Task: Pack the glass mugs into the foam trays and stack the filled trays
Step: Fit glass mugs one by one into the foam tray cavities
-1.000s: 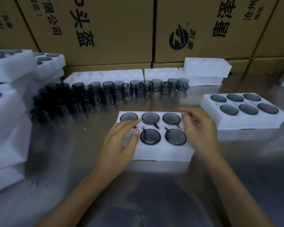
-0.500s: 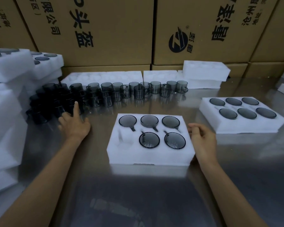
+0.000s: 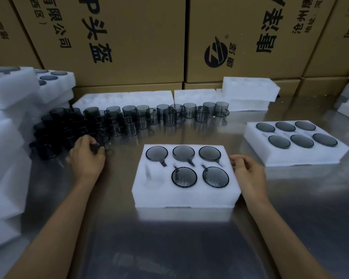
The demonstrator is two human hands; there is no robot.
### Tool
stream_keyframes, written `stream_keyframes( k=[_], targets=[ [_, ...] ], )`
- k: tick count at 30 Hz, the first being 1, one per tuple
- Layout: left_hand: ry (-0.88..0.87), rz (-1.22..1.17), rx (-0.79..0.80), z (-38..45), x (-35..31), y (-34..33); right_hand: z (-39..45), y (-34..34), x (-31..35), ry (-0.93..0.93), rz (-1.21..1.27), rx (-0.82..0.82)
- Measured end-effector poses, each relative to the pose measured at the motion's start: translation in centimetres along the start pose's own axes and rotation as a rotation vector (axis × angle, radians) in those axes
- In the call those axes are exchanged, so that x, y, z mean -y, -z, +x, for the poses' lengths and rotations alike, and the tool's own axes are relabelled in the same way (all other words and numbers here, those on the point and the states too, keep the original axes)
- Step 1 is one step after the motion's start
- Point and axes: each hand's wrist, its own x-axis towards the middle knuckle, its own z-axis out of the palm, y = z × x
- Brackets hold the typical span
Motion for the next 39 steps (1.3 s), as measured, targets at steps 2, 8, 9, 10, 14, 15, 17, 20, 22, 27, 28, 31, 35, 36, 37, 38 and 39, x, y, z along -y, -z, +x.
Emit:
stream_keyframes(
  k=[2, 8, 9, 10, 14, 15, 17, 20, 22, 27, 28, 31, 35, 36, 37, 38, 39],
  targets=[
    [-0.053, -0.05, -0.016, -0.6, -0.3, 0.1, -0.2, 0.3, 0.5, -0.005, 0.071, 0.056],
    [-0.1, -0.281, -0.015, -3.6, -2.3, 1.2, -0.6, 0.4, 1.5, -0.013, 0.099, 0.229],
    [-0.12, -0.321, -0.006, -4.1, -3.1, 1.5, -0.5, 0.4, 1.6, -0.034, 0.106, 0.243],
    [-0.14, -0.348, 0.0, -4.7, -4.0, 1.8, -0.4, 0.5, 1.6, -0.049, 0.114, 0.255],
    [-0.244, -0.454, 0.069, -8.0, -7.9, 3.7, -0.6, 1.1, 2.4, 0.109, -0.005, 0.198],
    [-0.295, -0.488, 0.099, -8.9, -8.7, 4.3, -1.0, 1.2, 3.0, 0.234, -0.095, 0.159],
    [-0.392, -0.523, 0.131, -10.5, -9.8, 5.2, -2.7, 0.8, 4.4, 0.476, -0.135, 0.142],
    [-0.494, -0.517, 0.159, -12.1, -11.0, 5.9, -6.8, -1.5, 6.0, 0.633, -0.047, 0.326],
    [-0.521, -0.481, 0.161, -12.7, -11.2, 6.0, -8.9, -3.3, 6.1, 0.688, -0.053, 0.415],
    [-0.488, -0.458, 0.211, -13.8, -11.2, 6.2, -9.2, -4.1, 5.3, 0.703, 0.059, 0.32],
    [-0.507, -0.452, 0.253, -13.8, -11.3, 6.3, -9.2, -4.0, 5.2, 0.678, 0.072, 0.306],
    [-0.585, -0.459, 0.417, -13.2, -10.9, 6.8, -8.7, -3.8, 4.9, 0.646, 0.042, 0.259],
    [-0.606, -0.417, 0.504, -12.2, -10.0, 7.8, -8.4, -3.5, 4.7, 0.669, 0.026, 0.282],
    [-0.611, -0.403, 0.499, -12.0, -9.9, 7.9, -8.5, -3.6, 4.6, 0.682, 0.023, 0.292],
    [-0.611, -0.389, 0.492, -11.7, -9.8, 8.0, -8.7, -3.8, 4.5, 0.692, 0.018, 0.306],
    [-0.606, -0.376, 0.484, -11.4, -9.6, 8.0, -8.8, -4.1, 4.5, 0.692, 0.016, 0.332],
    [-0.597, -0.364, 0.474, -11.0, -9.4, 8.0, -8.9, -4.4, 4.7, 0.675, 0.016, 0.371]
  ],
)
